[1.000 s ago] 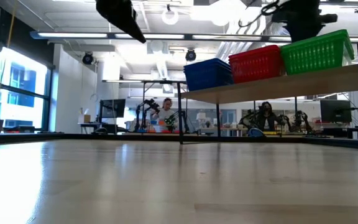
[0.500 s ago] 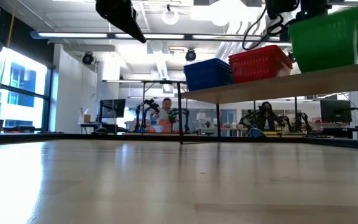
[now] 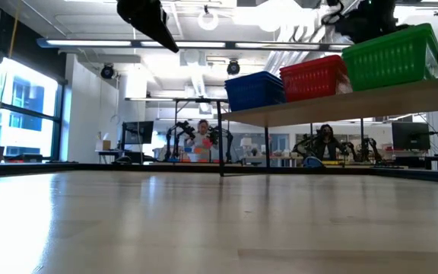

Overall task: Stack baskets on shelf by color
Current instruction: Adjust the green baskets on the shelf

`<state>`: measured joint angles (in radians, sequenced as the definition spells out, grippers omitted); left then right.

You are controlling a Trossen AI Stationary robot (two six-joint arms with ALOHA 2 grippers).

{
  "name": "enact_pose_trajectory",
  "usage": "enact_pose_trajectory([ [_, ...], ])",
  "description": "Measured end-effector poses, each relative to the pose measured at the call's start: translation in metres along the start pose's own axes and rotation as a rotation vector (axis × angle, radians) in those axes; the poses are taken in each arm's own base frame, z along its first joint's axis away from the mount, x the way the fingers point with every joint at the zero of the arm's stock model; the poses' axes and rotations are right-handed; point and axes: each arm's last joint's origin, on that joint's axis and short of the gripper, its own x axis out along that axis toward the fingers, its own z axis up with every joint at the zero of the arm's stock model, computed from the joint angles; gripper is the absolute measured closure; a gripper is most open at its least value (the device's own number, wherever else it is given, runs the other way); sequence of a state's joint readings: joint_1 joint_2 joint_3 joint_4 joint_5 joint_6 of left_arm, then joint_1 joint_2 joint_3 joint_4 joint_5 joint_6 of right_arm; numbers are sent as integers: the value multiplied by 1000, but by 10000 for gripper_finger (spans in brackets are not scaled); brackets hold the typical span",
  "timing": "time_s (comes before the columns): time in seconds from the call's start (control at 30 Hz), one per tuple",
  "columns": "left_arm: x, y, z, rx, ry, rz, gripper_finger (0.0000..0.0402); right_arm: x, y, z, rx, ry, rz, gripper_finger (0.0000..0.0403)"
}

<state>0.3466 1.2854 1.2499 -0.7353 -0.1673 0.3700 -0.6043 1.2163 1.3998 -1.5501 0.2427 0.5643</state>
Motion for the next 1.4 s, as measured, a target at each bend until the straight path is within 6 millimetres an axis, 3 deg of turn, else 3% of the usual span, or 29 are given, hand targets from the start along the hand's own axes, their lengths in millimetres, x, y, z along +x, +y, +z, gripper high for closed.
enact_pose_trajectory([
  [0.23,0,0,0,0,0,0,268,-35,26,-11,-74,-52,241,284],
  [0.63,0,1,2,-5,-24,10,268,-58,72,-67,-168,107,469,284],
  [1.0,0,2,5,-9,-48,23,268,-55,100,-98,-171,210,445,284],
  [1.4,0,3,5,-1,-40,43,268,-40,123,-103,-179,265,335,284],
])
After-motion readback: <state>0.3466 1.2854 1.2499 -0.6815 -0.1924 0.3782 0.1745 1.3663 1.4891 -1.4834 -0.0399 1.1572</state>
